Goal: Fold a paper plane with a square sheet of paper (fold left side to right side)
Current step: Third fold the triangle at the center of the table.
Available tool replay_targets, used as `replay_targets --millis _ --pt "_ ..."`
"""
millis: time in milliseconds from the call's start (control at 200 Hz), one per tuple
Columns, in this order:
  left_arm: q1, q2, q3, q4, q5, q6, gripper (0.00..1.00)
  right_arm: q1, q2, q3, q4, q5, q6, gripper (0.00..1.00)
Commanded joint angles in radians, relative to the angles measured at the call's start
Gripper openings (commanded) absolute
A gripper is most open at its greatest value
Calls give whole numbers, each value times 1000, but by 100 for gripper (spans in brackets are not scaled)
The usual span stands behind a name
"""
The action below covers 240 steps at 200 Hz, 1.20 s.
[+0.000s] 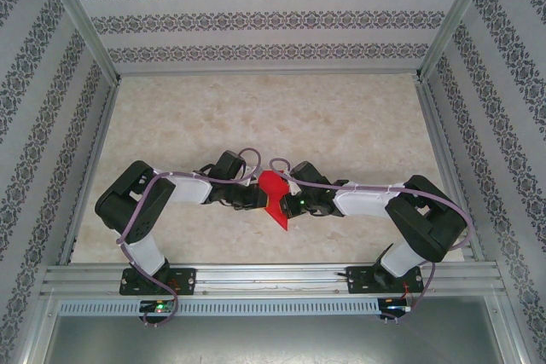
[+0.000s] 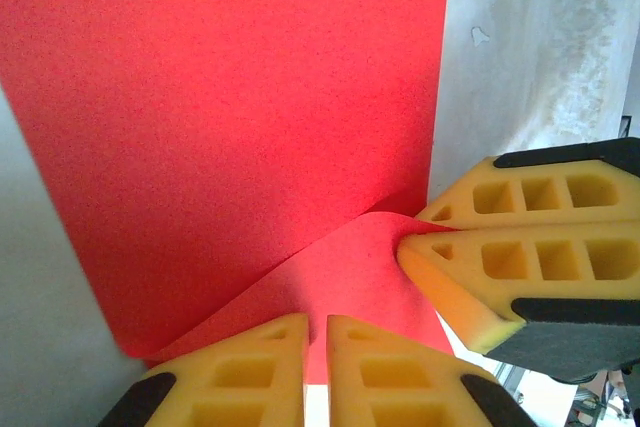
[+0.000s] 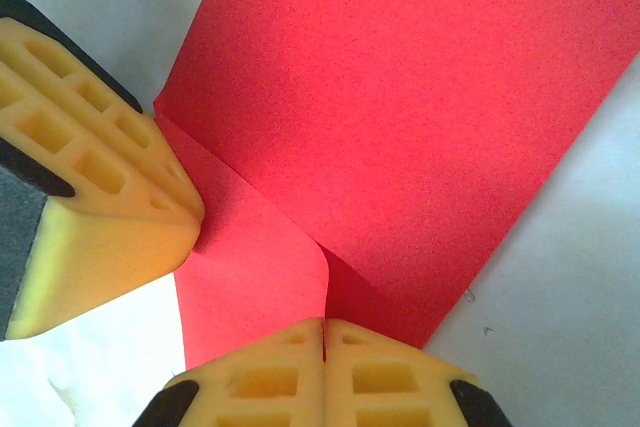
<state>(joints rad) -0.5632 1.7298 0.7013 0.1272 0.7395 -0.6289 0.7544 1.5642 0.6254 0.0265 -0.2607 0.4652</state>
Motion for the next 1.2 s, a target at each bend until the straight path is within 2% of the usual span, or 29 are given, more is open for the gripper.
replay_targets --millis 0,650,884,1089,1194 --pt "-12 7 15 -76 -44 44 12 -12 43 -33 -102 38 -13 0" --pt "-12 30 5 -176 -113 77 9 -20 13 12 -105 17 -13 1" --pt "-12 53 -3 -163 -121 59 9 -31 -52 33 -106 9 -11 17" --pt "-12 51 -5 -152 -121 54 8 -55 -192 -15 -122 15 30 40" --pt "-12 51 -3 -152 -121 54 9 -61 -279 -61 -128 -31 69 42"
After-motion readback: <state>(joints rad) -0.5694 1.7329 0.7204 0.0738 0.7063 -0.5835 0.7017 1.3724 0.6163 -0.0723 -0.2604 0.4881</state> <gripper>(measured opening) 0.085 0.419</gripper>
